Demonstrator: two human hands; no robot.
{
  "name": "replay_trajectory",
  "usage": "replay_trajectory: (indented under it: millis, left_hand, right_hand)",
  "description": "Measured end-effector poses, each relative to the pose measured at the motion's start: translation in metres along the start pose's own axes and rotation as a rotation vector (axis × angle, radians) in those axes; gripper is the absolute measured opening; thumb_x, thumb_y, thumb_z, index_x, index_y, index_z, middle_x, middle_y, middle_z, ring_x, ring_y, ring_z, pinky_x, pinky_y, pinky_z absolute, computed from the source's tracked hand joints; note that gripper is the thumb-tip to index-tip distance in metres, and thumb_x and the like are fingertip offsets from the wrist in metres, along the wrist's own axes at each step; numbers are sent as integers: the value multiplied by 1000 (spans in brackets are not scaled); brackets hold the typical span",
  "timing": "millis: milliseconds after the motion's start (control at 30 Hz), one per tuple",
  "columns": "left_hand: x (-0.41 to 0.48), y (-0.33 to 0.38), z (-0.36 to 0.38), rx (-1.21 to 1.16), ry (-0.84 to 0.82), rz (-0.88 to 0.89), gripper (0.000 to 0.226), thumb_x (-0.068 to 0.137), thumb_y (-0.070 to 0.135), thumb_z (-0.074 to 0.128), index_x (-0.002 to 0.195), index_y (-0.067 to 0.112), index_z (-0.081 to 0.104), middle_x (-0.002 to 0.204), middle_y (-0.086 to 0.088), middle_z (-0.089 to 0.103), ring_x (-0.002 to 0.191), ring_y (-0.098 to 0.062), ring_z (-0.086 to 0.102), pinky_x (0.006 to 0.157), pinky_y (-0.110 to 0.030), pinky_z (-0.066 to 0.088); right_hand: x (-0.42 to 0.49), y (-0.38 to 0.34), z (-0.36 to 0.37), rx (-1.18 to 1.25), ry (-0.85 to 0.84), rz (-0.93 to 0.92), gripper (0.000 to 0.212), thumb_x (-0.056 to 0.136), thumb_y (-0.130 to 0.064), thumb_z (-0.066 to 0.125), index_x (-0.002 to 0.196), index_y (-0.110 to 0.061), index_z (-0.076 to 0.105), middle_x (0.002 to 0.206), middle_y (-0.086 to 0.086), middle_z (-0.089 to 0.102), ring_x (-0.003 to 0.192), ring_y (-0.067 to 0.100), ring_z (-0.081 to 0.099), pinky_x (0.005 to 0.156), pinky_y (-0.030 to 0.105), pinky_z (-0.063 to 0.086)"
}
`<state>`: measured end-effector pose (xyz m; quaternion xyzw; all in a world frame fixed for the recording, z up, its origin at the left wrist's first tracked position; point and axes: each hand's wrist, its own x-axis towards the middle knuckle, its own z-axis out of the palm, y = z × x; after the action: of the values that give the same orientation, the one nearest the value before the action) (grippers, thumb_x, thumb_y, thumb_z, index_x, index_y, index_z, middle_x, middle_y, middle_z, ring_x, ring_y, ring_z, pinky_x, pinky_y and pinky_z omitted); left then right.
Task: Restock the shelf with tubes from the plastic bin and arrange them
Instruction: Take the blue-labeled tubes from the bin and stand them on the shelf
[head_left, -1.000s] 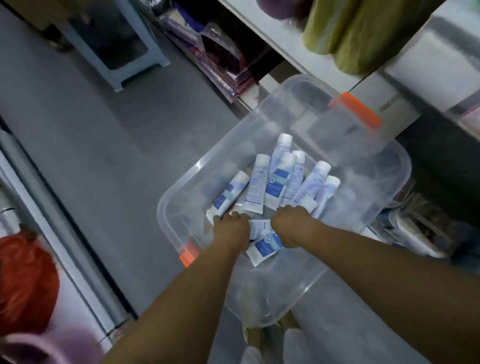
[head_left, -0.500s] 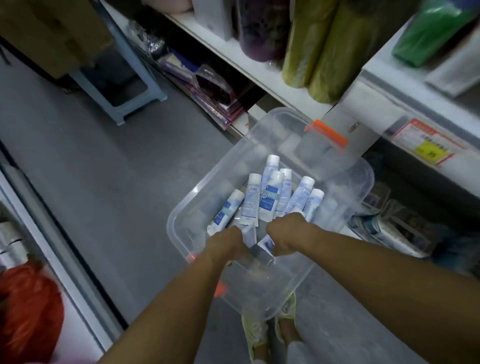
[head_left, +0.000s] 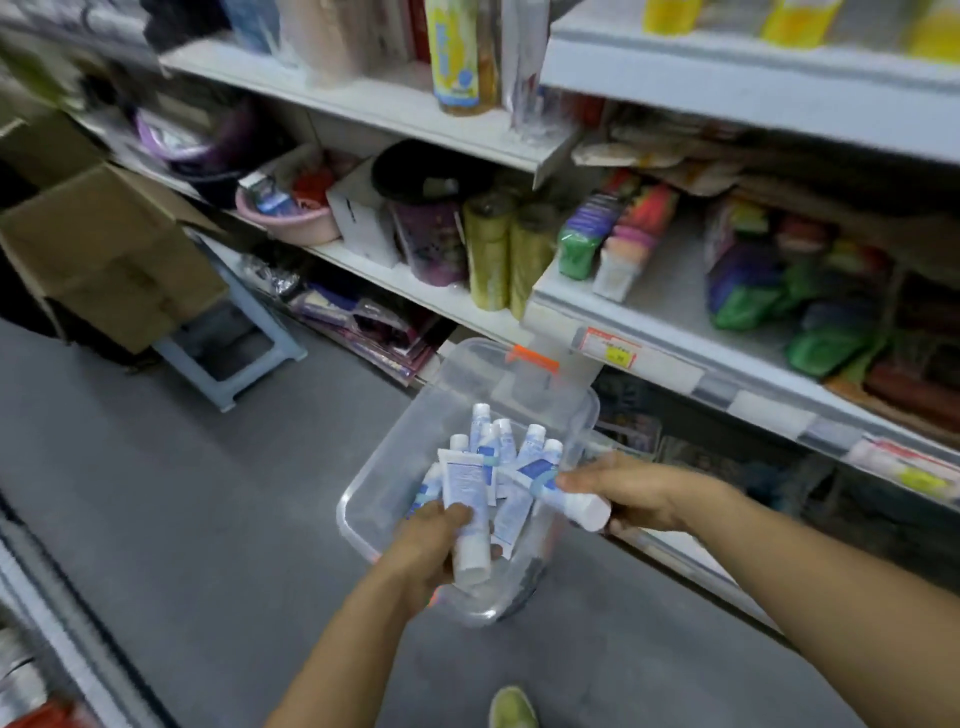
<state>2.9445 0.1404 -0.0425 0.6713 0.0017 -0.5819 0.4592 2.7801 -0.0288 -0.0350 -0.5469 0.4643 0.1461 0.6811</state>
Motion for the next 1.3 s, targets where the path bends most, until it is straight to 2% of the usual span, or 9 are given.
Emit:
replay_trajectory:
  millis: [133, 233, 400, 500, 633, 833, 1033, 1167, 1300]
  left_hand:
    - [-35, 5, 42, 117, -71, 140, 16, 93, 2, 55, 108, 7, 56, 103, -16, 69, 93, -37, 66, 84, -51, 53]
    - [-65, 3, 80, 149, -136, 254, 23, 88, 3, 65, 108, 10, 56, 105, -11, 68, 91, -30, 67, 75, -46, 57]
    - [-134, -24, 166, 303, -253, 420, 42, 75, 13, 79, 113, 10, 62, 90, -4, 69, 76, -13, 68, 70, -37, 58]
    - [-175, -54, 226, 405, -272, 478, 73, 53, 29, 93, 115, 7, 63, 99, -14, 71, 79, -16, 67, 69, -32, 56]
    - [-227, -96, 311, 448, -311, 577, 49, 67, 13, 86, 109, 11, 61, 95, -13, 68, 77, -16, 64, 60, -20, 53]
    - [-301, -140, 424, 406, -420, 654, 62, 63, 37, 88, 109, 21, 50, 104, -6, 68, 89, -17, 69, 73, -30, 56]
    - [-347, -137, 511, 383, -462, 738, 47, 81, 18, 76, 112, 14, 41, 102, -18, 65, 65, -19, 67, 55, -28, 56]
    - [-352, -109, 556, 447, -481, 837, 45, 76, 37, 77, 107, 19, 49, 102, -14, 67, 79, -25, 70, 73, -43, 59]
    - [-346, -73, 591, 525, -471, 956, 40, 79, 42, 73, 107, 16, 61, 95, -4, 71, 85, -17, 69, 76, -33, 56]
  right_hand:
    - [-56, 19, -17, 133, 5, -72, 15, 91, -23, 63, 98, -9, 63, 65, 3, 60, 53, 10, 53, 44, 18, 39]
    - [-102, 43, -38, 167, 38, -176, 15, 89, -18, 66, 104, -17, 65, 71, -3, 65, 55, 5, 56, 48, 20, 43]
    - [-204, 101, -72, 163, 142, -326, 56, 57, -36, 79, 108, -21, 62, 95, 8, 62, 85, 21, 53, 68, 30, 41]
    - [-272, 148, -93, 199, 216, -404, 56, 55, -34, 82, 105, -20, 61, 99, 11, 65, 89, 25, 54, 76, 37, 39]
    - [-360, 211, -125, 230, 341, -489, 54, 63, -19, 85, 111, -14, 61, 112, 18, 70, 104, 38, 65, 94, 50, 48]
    - [-469, 287, -173, 196, 563, -521, 26, 83, -10, 73, 101, -18, 58, 96, 12, 72, 73, 14, 67, 64, 22, 50]
    - [-539, 316, -217, 270, 771, -594, 35, 84, -9, 70, 114, -15, 53, 107, 5, 69, 81, 17, 66, 61, 24, 47]
    - [-564, 307, -255, 261, 894, -656, 38, 83, -11, 72, 117, -12, 56, 101, 5, 72, 77, 15, 68, 61, 28, 48]
    - [-575, 283, -301, 263, 1012, -709, 37, 82, -14, 75, 116, -16, 59, 93, 2, 74, 66, 10, 67, 53, 19, 47]
